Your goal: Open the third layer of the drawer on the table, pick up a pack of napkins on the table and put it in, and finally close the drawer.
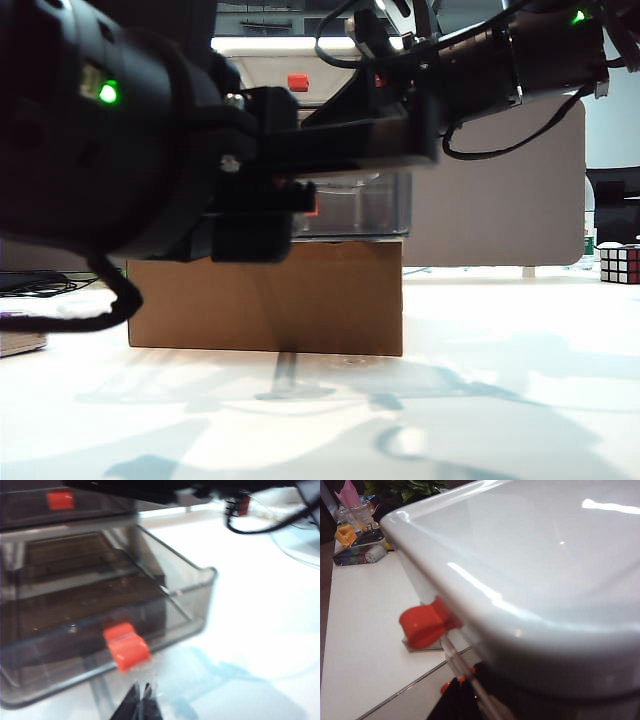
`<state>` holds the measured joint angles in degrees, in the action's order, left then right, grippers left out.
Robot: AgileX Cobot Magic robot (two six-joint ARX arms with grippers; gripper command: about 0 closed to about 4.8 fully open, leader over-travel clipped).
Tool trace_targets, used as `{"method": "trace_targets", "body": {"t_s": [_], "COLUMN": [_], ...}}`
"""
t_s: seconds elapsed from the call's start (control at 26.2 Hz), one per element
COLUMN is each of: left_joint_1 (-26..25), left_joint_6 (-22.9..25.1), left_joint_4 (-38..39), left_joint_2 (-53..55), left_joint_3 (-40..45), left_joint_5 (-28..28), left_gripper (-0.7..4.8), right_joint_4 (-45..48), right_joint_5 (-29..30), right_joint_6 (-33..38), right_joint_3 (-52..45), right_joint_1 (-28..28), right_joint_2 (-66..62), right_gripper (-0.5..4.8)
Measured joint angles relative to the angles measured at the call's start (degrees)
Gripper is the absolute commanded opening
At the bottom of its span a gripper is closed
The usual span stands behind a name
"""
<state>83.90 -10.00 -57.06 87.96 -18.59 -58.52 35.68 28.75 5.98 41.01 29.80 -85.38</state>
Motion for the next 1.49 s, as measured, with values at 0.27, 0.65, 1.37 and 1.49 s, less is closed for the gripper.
{"method": "trace_targets", "body": {"t_s": [0.27,0.65,1.37,1.49], "left_joint_1": [4.7,10.5,-41.6,-53.5], "left_joint_6": [0.1,-6.6,-0.3,4.6], "left_joint_4": [7.1,44.5,76.9,73.1], "left_joint_2": [-4.1,-37.5,-77.1,-67.7], "left_joint_3": [0.0,0.0,-0.9,-2.3], "left_joint_5": [-3.9,-9.9,38.7,48.3], "left_gripper": [1.58,1.08,1.52,1.53], "right_joint_4": [-0.1,-0.7,-2.6,-3.2], "right_joint_5": [-0.1,2.6,6.3,7.1], "right_joint_6": [0.0,0.2,2.1,2.2], "right_joint_3": [0.0,0.1,0.2,0.2], "right_joint_1": [0.0,-0.1,-0.1,0.0], "right_joint_2": [0.0,0.0,0.1,0.1], "right_gripper": [-0.06,-0.06,-0.06,-0.06]}}
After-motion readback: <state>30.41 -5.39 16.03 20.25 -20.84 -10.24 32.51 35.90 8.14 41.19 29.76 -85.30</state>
